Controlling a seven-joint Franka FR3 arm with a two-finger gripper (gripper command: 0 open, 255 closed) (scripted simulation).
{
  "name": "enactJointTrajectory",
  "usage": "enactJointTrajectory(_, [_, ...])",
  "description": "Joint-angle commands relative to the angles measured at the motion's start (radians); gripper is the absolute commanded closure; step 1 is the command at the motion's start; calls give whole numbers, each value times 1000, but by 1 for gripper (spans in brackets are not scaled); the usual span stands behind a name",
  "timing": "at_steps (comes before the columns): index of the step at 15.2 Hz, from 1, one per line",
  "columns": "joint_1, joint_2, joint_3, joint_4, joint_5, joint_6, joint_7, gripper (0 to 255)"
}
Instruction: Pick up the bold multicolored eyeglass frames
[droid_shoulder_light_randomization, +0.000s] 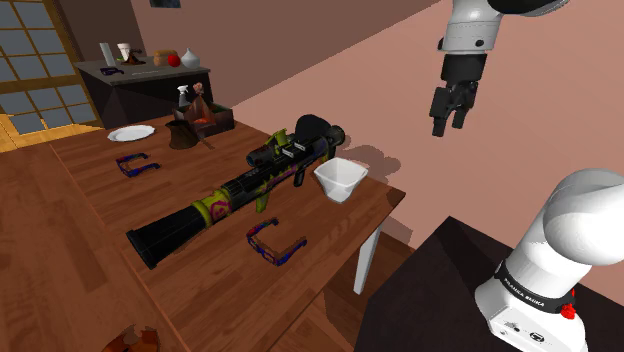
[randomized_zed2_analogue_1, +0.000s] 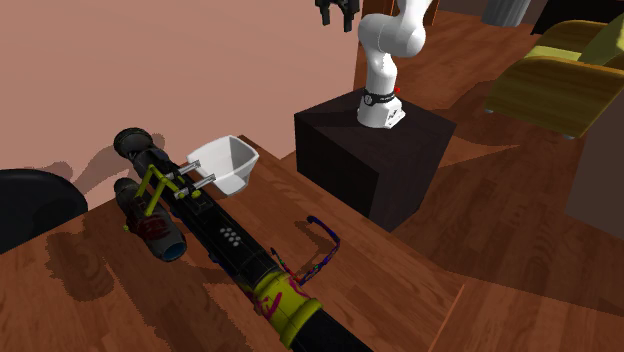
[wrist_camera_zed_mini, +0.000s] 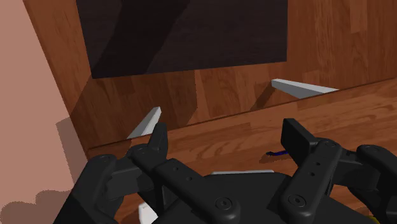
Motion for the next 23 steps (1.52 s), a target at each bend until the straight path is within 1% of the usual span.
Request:
enactJointTrajectory(1, [0, 0, 0, 0, 0, 0, 0, 0])
enactJointTrajectory(7, [27, 152, 88, -24, 49, 175, 77, 0])
enactJointTrajectory(13, [47, 344, 171, 1, 72, 341, 155, 0])
enactJointTrajectory(18, [56, 528, 234, 60, 60, 462, 228, 0])
enactJointTrajectory(23, [68, 725, 284, 152, 14, 559, 313, 0])
